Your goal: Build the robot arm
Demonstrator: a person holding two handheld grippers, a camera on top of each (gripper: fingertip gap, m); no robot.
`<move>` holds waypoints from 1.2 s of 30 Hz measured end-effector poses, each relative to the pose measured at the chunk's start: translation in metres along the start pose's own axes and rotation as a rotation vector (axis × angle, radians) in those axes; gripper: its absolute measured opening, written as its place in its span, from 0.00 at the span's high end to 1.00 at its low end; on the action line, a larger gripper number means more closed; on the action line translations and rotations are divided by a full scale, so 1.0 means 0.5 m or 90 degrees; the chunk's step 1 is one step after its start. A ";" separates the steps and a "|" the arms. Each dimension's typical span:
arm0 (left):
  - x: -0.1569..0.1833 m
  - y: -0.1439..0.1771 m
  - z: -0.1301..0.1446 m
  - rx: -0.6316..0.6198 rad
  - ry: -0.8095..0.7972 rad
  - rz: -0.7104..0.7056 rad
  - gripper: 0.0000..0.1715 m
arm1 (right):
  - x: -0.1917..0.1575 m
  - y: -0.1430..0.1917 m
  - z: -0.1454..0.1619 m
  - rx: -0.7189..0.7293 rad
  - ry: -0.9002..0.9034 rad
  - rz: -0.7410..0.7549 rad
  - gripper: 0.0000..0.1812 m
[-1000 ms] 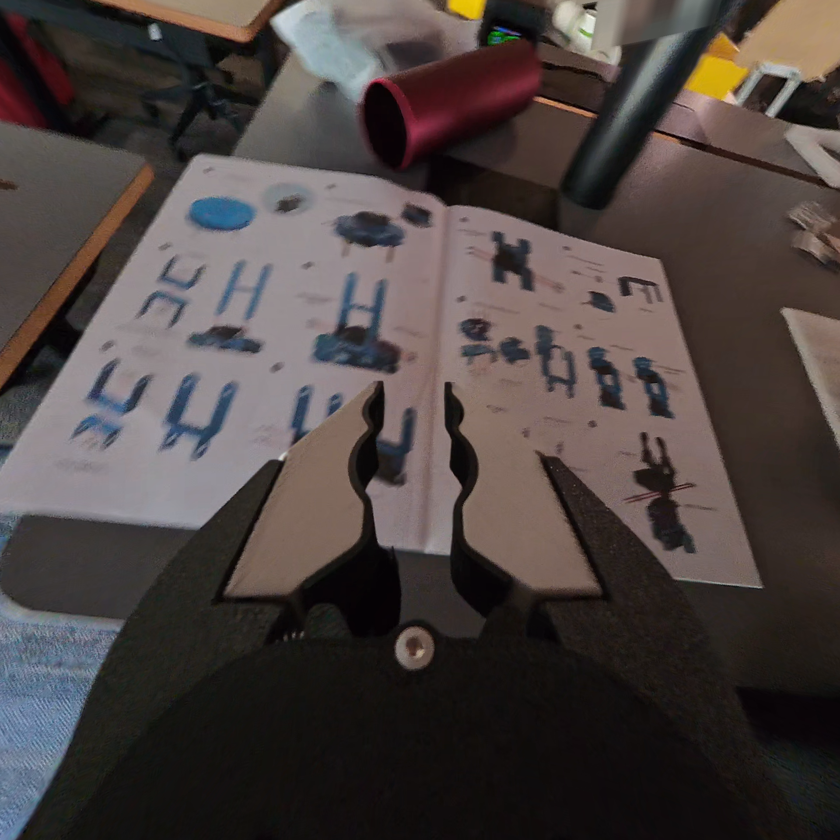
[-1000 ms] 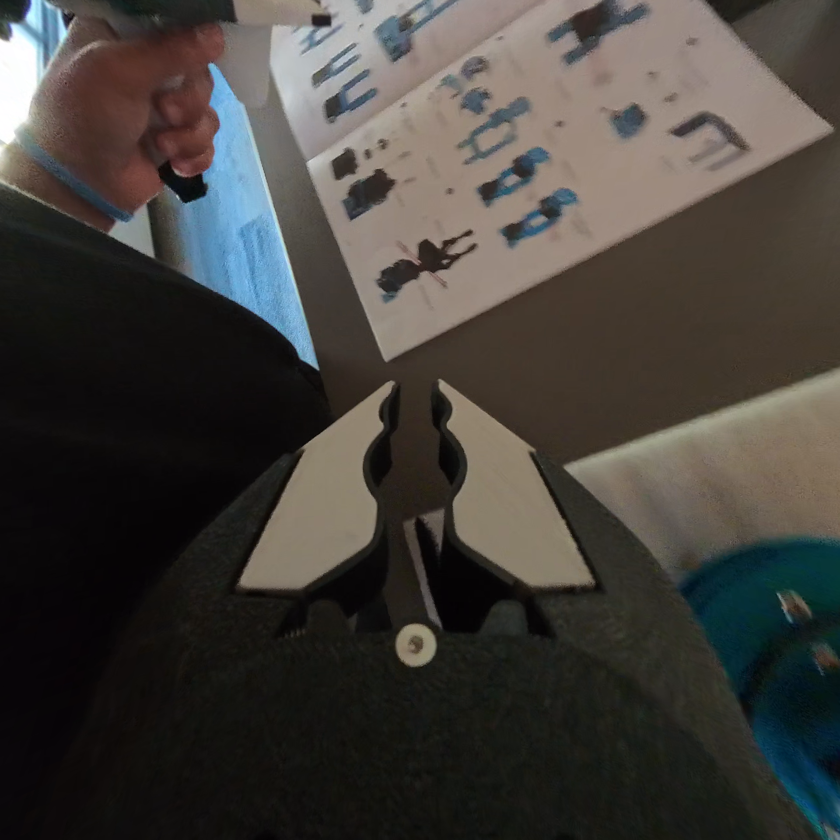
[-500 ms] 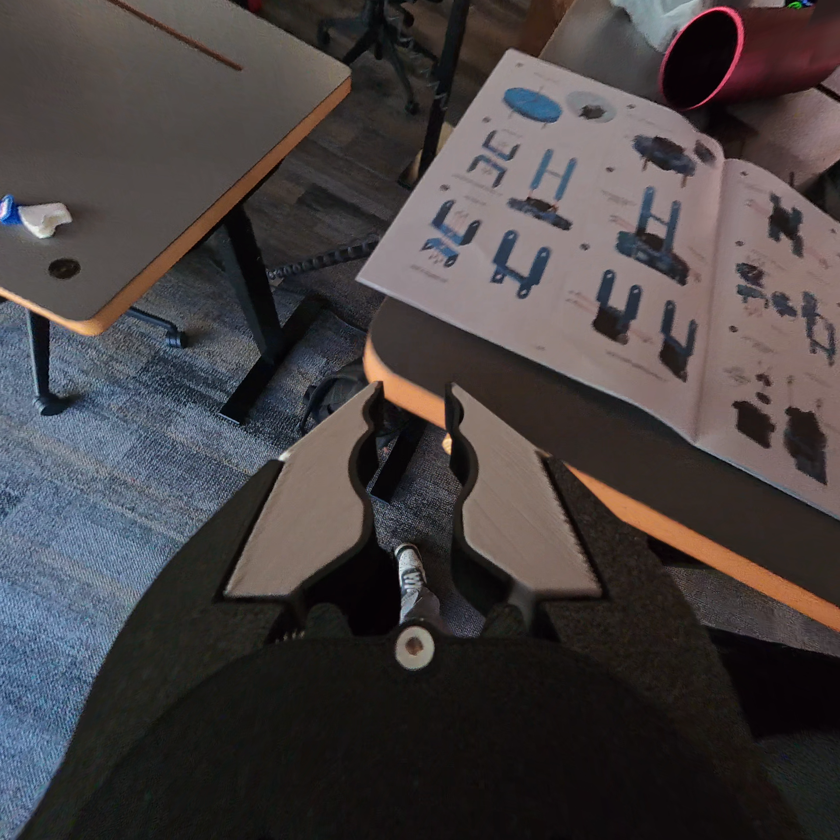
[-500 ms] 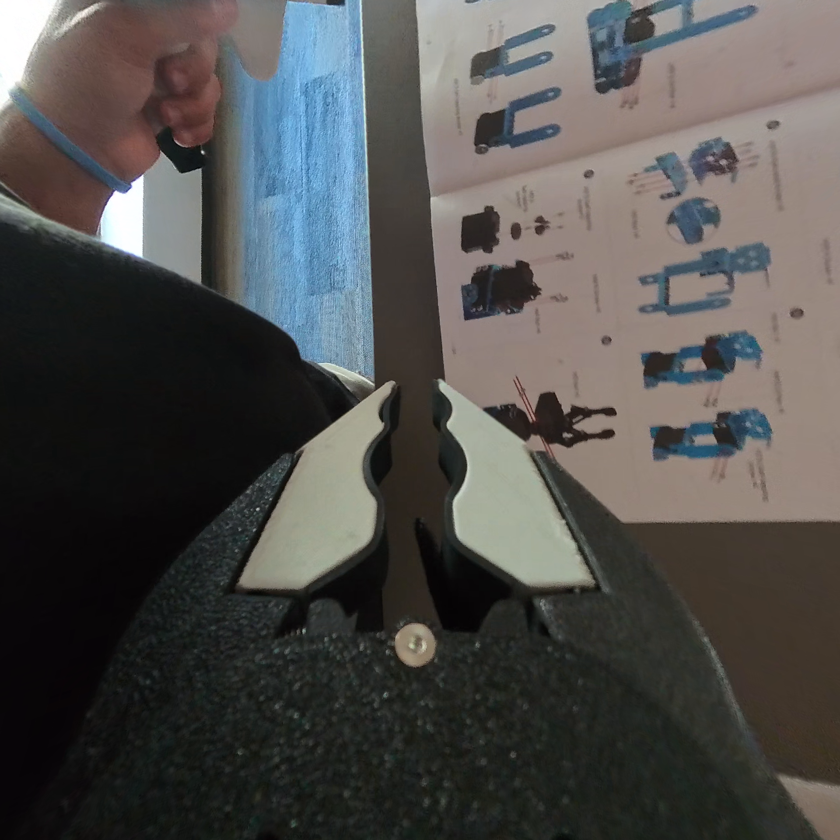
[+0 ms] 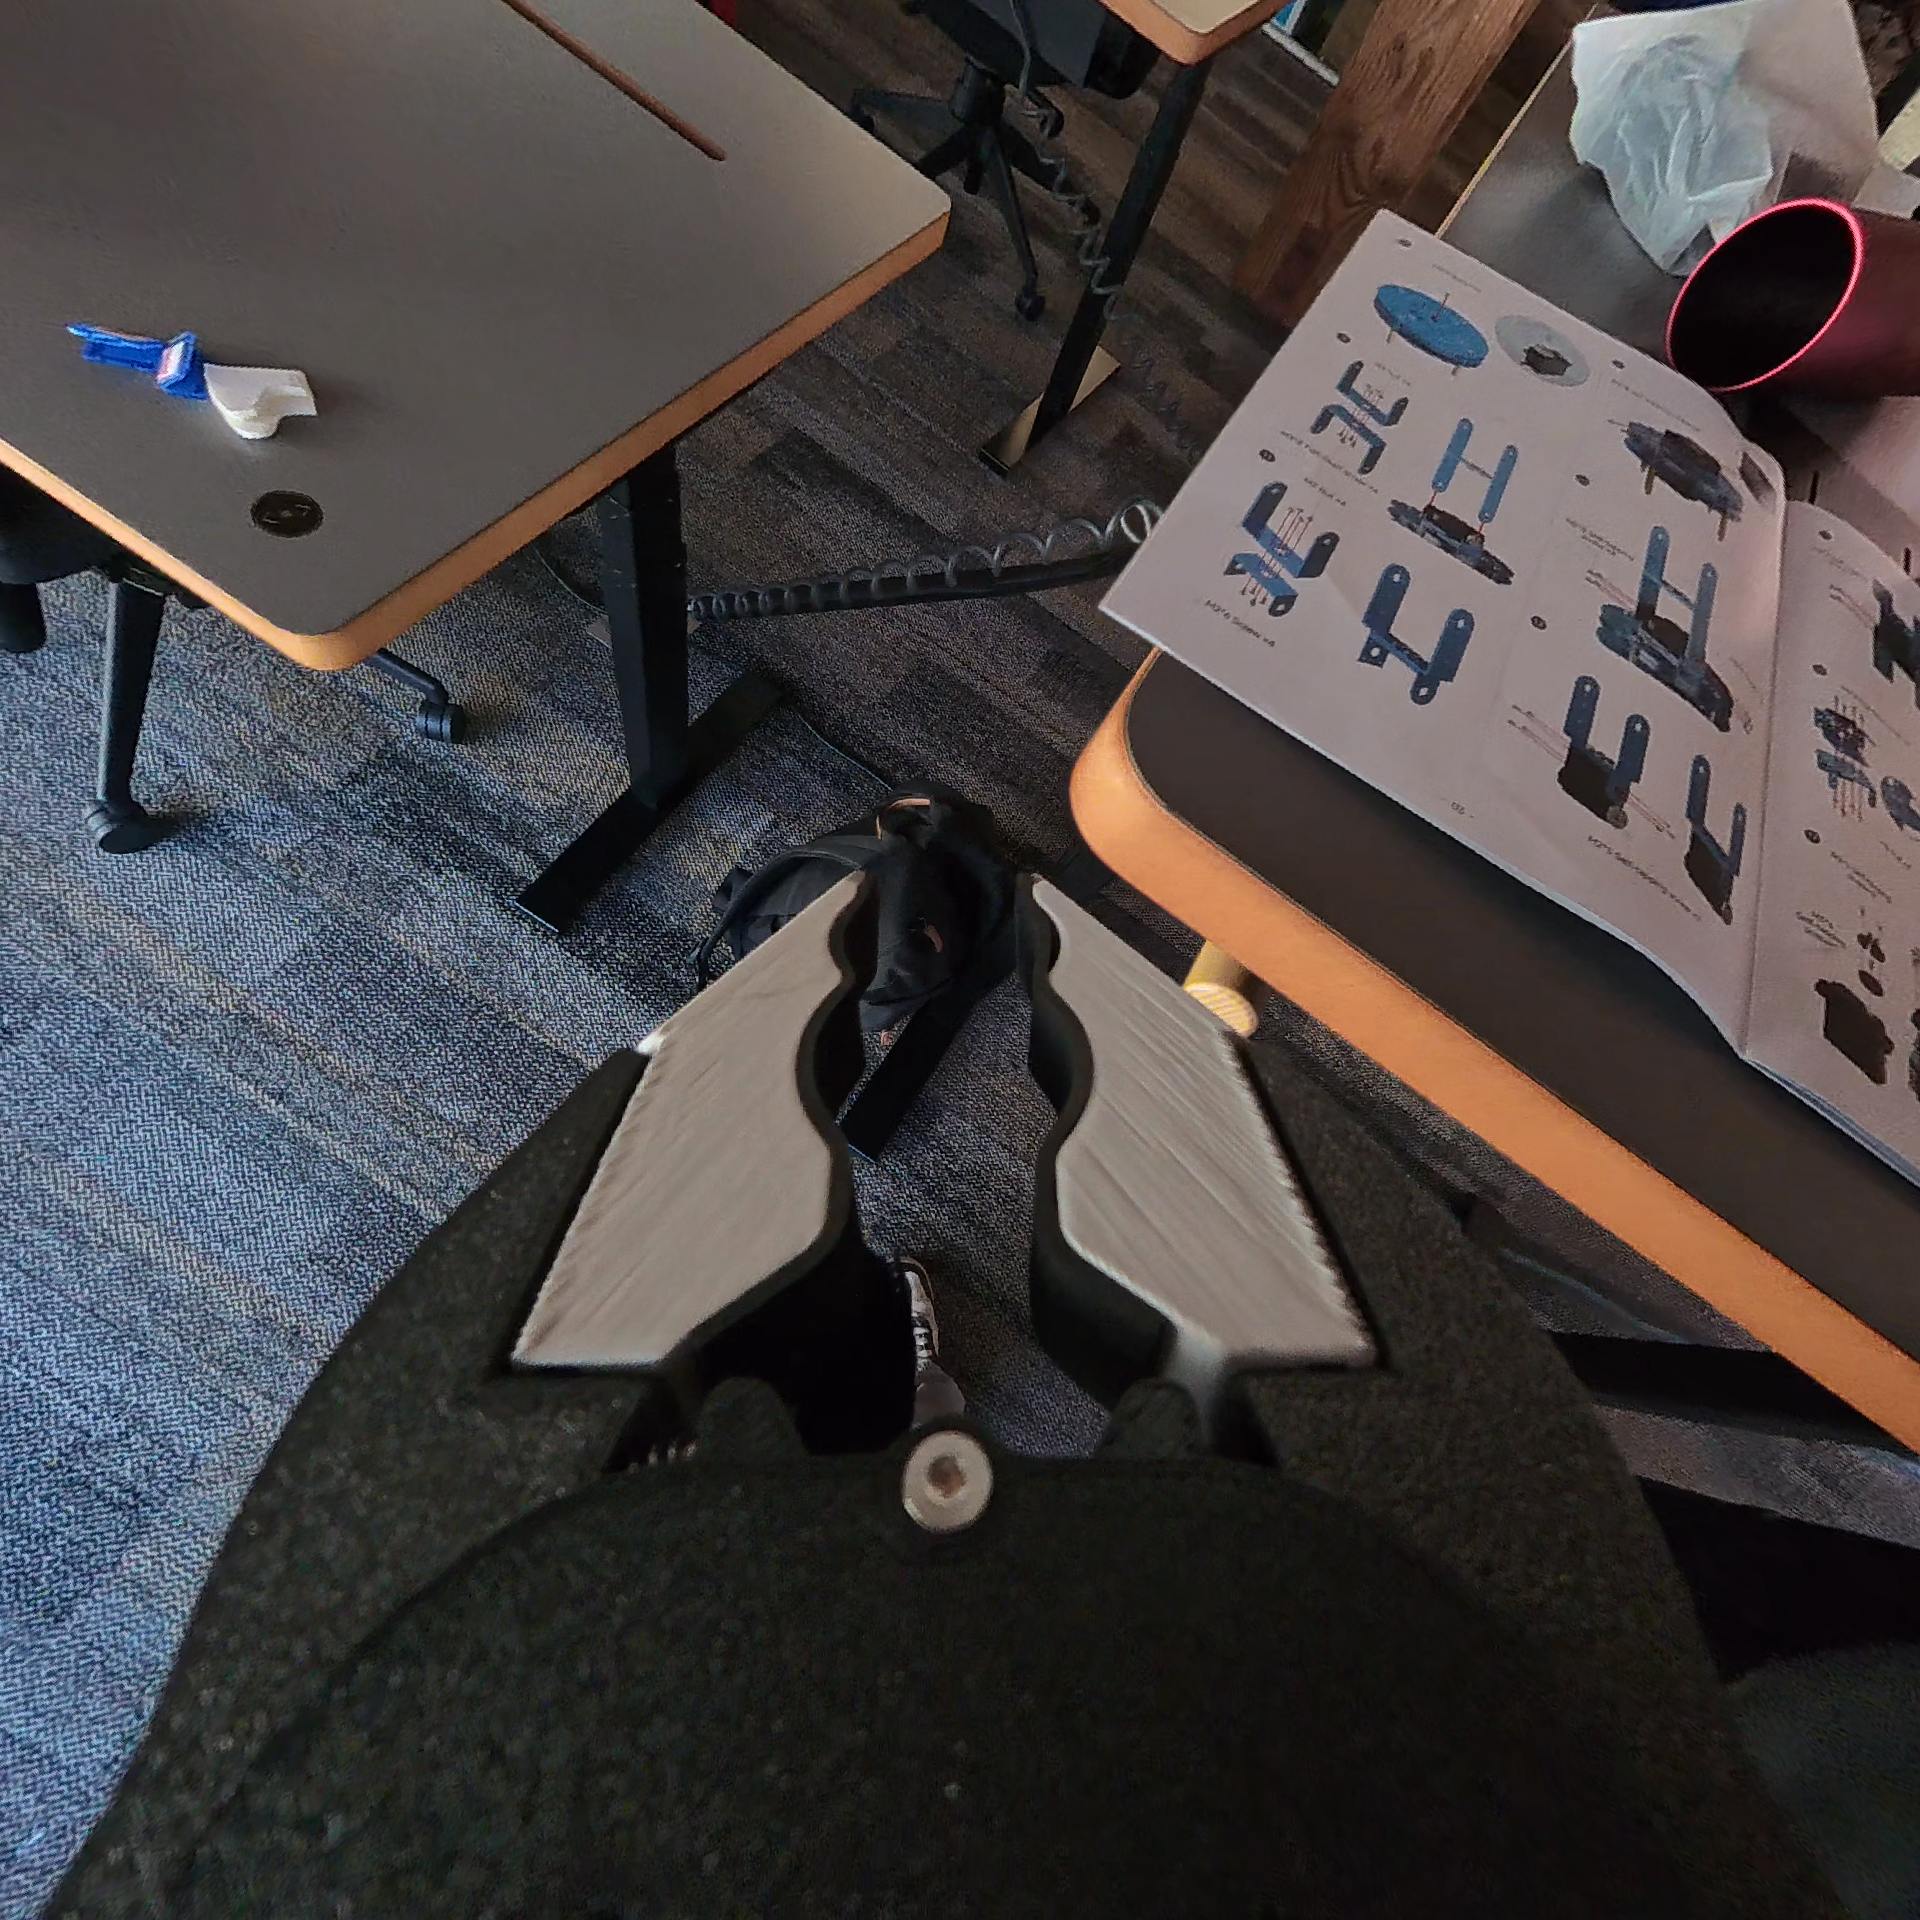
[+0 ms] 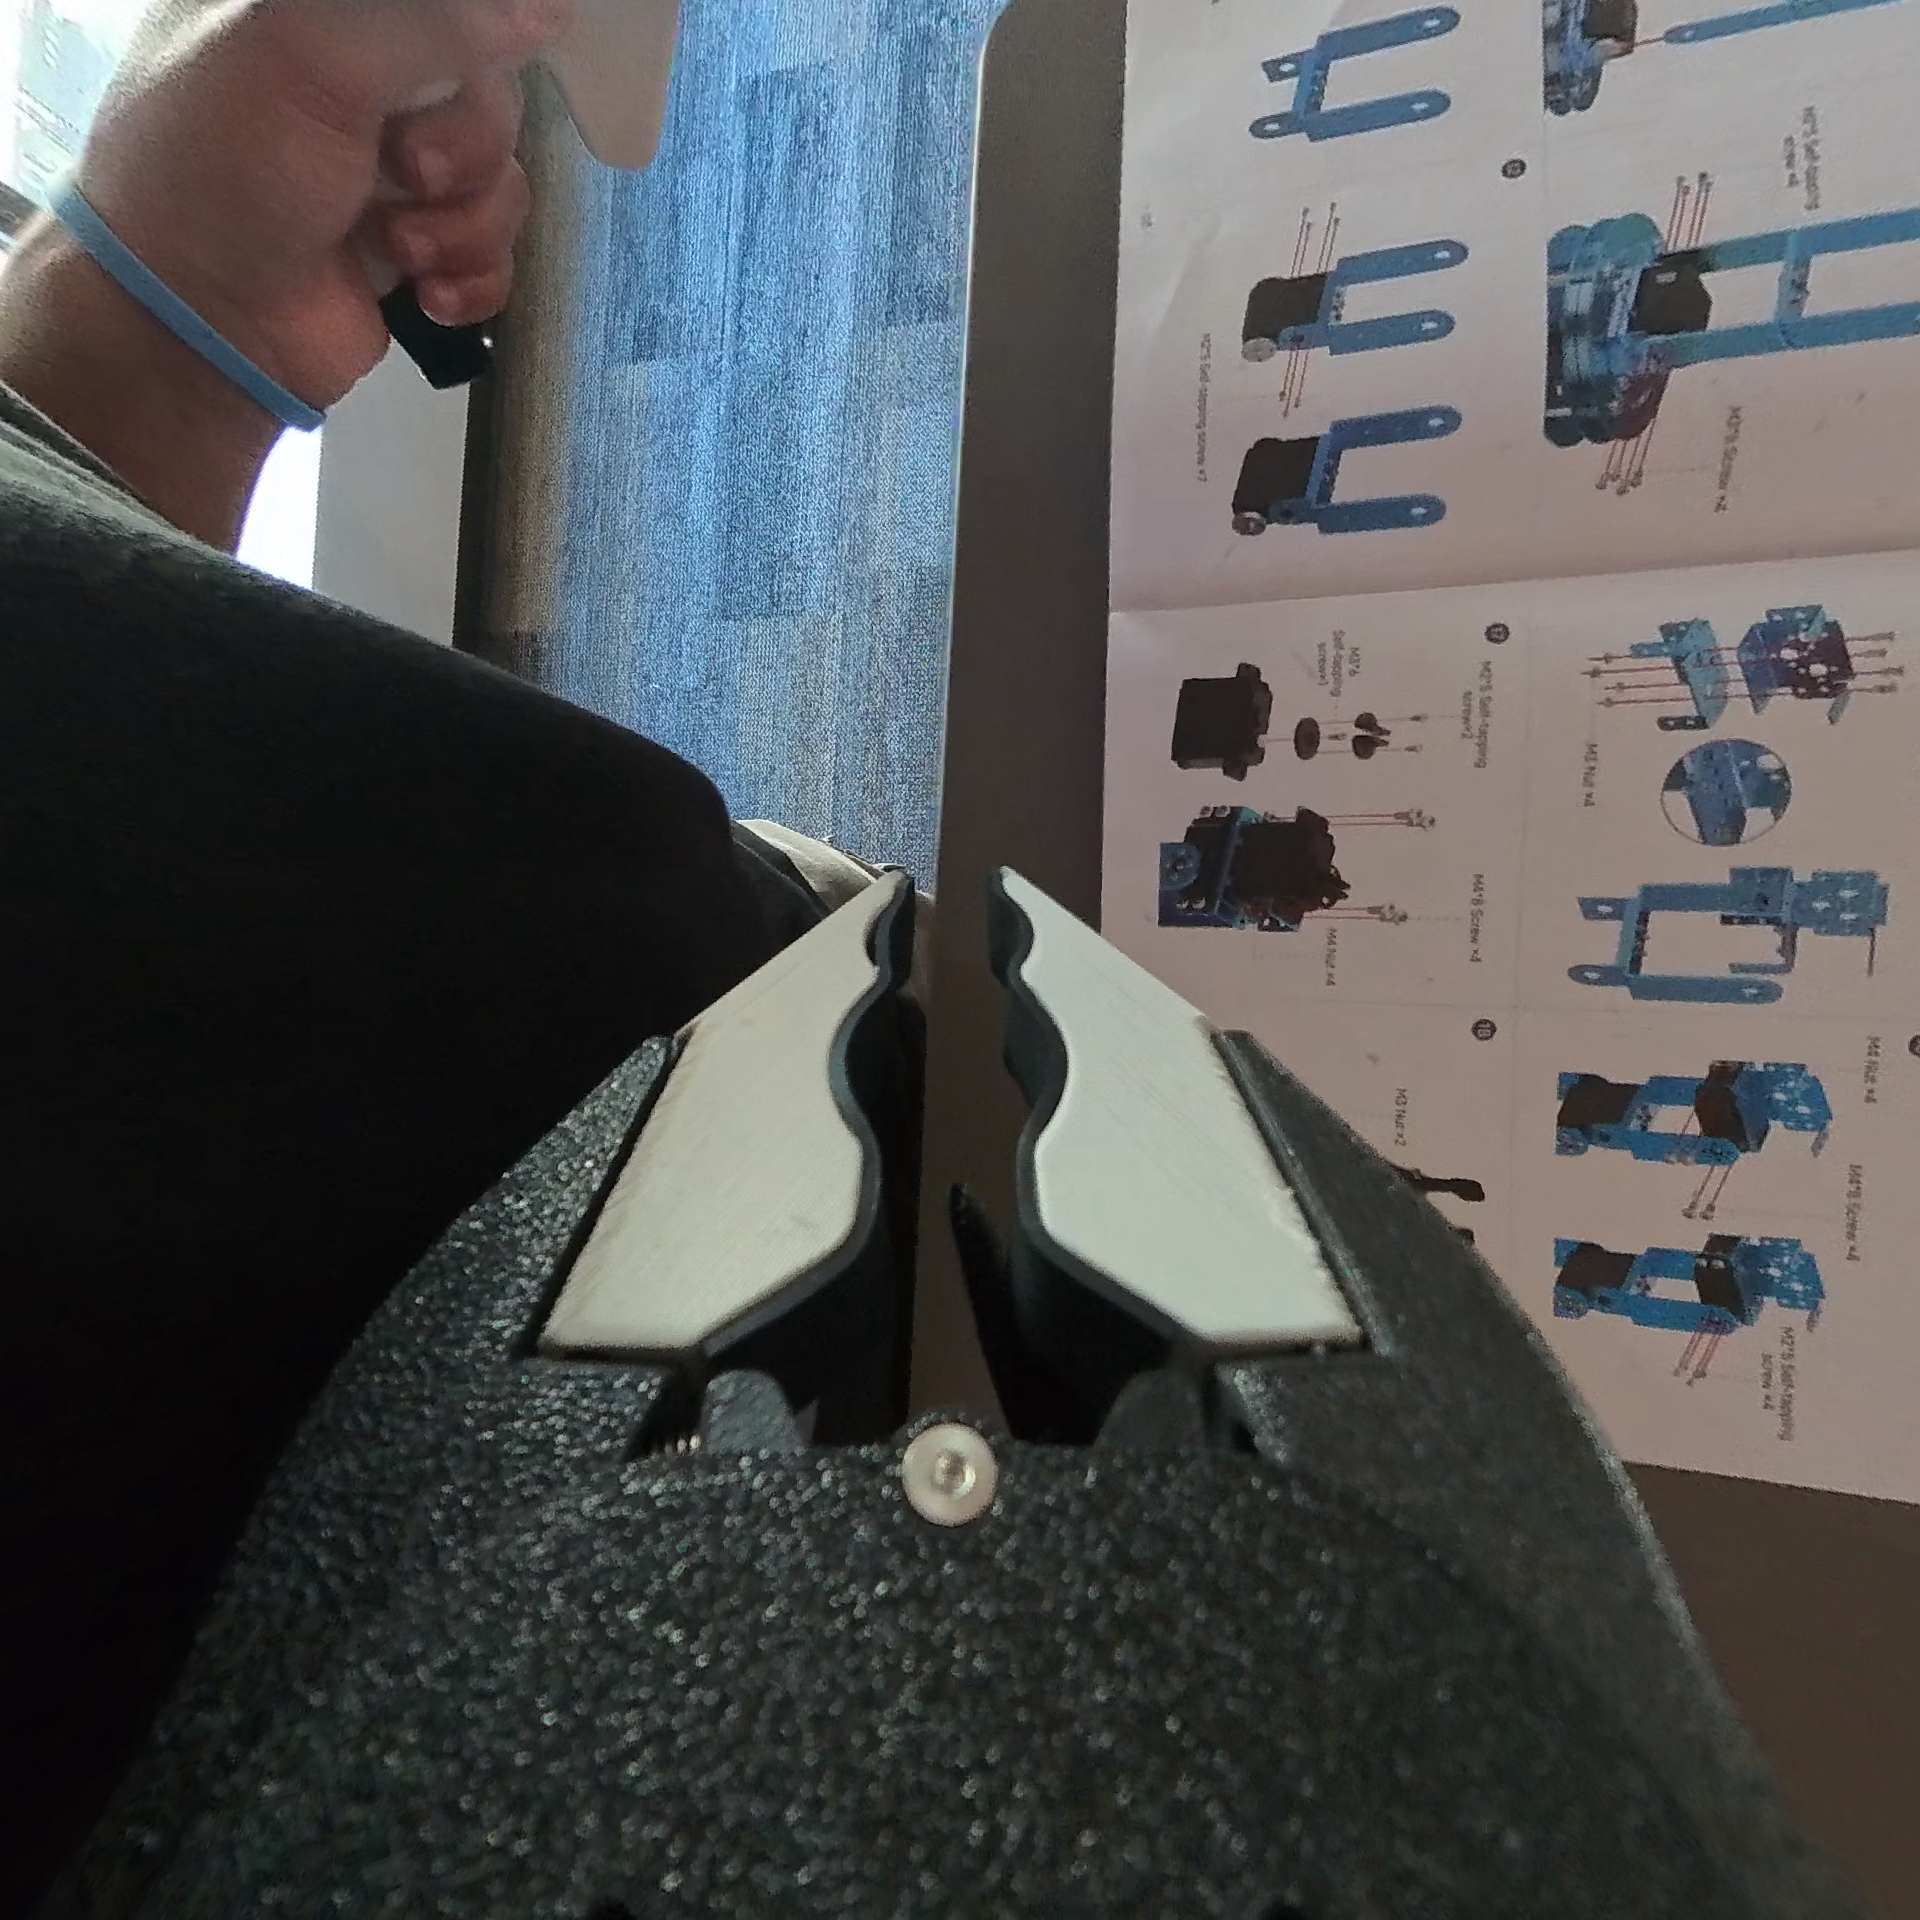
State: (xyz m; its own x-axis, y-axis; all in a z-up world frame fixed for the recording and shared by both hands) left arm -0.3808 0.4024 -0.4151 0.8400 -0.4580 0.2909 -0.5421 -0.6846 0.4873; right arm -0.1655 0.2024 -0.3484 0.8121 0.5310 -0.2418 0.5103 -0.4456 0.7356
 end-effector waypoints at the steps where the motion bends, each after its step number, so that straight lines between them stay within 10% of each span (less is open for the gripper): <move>1: -0.004 0.001 0.001 -0.001 0.002 -0.001 0.85 | -0.001 -0.001 -0.003 0.000 0.003 0.001 0.93; 36: 0.055 -0.037 0.013 -0.033 -0.024 0.058 0.85 | -0.004 0.022 0.016 0.032 -0.028 0.040 0.98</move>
State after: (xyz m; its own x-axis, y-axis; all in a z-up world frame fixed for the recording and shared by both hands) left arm -0.3477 0.3987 -0.4214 0.7856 -0.5386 0.3047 -0.6130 -0.6098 0.5024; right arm -0.1592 0.1905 -0.3450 0.8540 0.4691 -0.2249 0.4708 -0.5130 0.7177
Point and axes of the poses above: each gripper's, where its closed fingertips meet, y back along the fingers, z out of its underside, x = y × z across the jaws, the point moved 1 cm from there along y, back along the fingers, and after that the axes turned 6 degrees about x, right-handed, at the moved point
